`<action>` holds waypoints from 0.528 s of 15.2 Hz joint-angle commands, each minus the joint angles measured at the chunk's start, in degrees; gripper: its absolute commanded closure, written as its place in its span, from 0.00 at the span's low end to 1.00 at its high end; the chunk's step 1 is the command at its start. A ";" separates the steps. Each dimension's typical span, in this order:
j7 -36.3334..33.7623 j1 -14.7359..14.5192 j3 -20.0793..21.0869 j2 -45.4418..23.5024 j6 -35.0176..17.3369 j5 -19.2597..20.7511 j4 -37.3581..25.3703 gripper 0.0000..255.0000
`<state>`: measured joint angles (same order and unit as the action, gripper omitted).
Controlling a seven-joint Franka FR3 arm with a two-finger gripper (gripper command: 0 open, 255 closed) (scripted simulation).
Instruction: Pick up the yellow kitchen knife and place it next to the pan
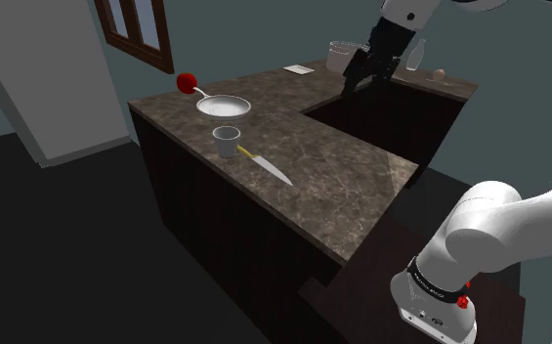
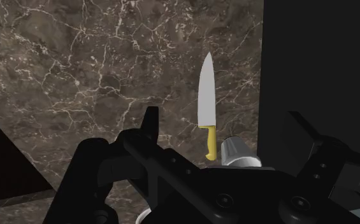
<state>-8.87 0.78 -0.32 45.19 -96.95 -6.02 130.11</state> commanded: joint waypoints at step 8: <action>1.68 -0.57 1.17 -4.13 -18.63 -0.70 10.12 0.00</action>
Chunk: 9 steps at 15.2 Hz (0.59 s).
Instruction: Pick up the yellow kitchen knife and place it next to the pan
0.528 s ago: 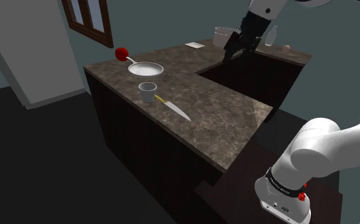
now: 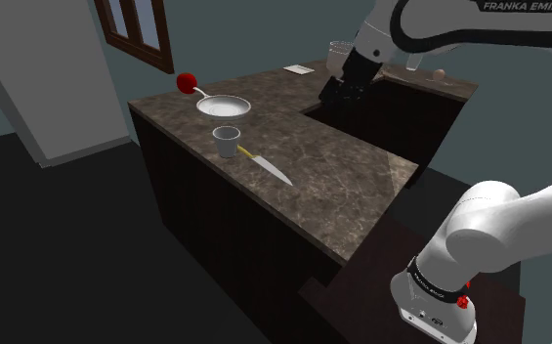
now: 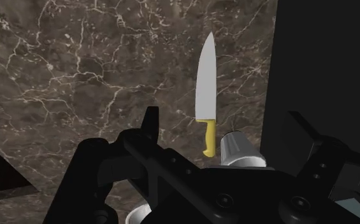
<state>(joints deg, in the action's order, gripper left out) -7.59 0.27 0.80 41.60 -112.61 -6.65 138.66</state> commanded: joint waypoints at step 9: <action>2.81 -1.28 1.19 -14.25 -27.85 -1.41 7.09 0.00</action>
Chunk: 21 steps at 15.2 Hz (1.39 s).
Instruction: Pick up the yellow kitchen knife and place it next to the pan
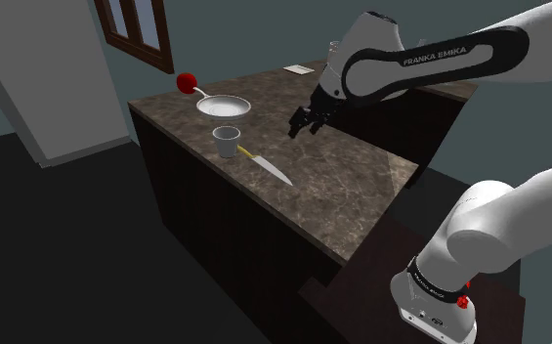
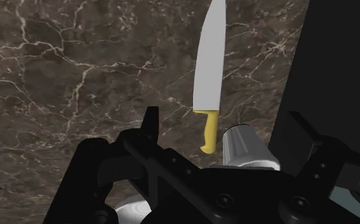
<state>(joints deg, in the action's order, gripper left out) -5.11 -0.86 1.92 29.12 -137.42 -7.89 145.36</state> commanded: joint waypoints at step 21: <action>8.33 -2.30 1.41 -39.80 -37.30 -6.46 -11.92 0.00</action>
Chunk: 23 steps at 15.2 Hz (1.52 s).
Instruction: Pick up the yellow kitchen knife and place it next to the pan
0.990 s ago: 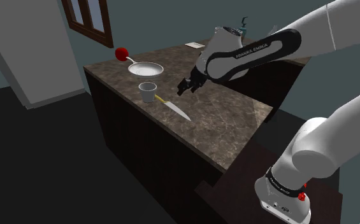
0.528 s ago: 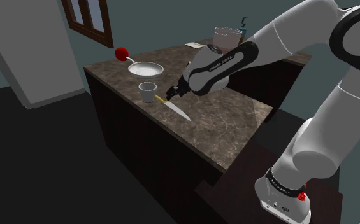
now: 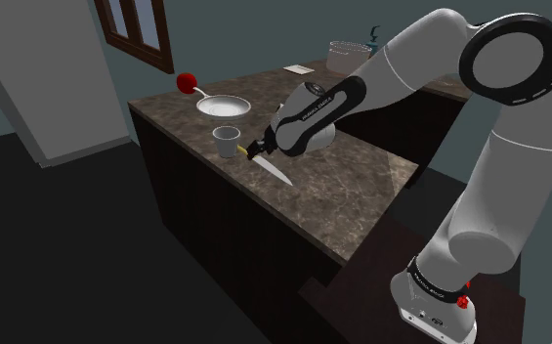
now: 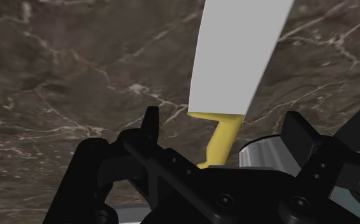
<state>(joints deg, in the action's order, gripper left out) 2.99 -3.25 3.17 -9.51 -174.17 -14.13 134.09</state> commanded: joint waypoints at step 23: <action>-1.78 -1.01 -1.38 1.47 2.79 1.87 -1.33 1.00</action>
<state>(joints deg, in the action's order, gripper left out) 1.64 -4.07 2.09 -8.59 -172.14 -12.72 132.94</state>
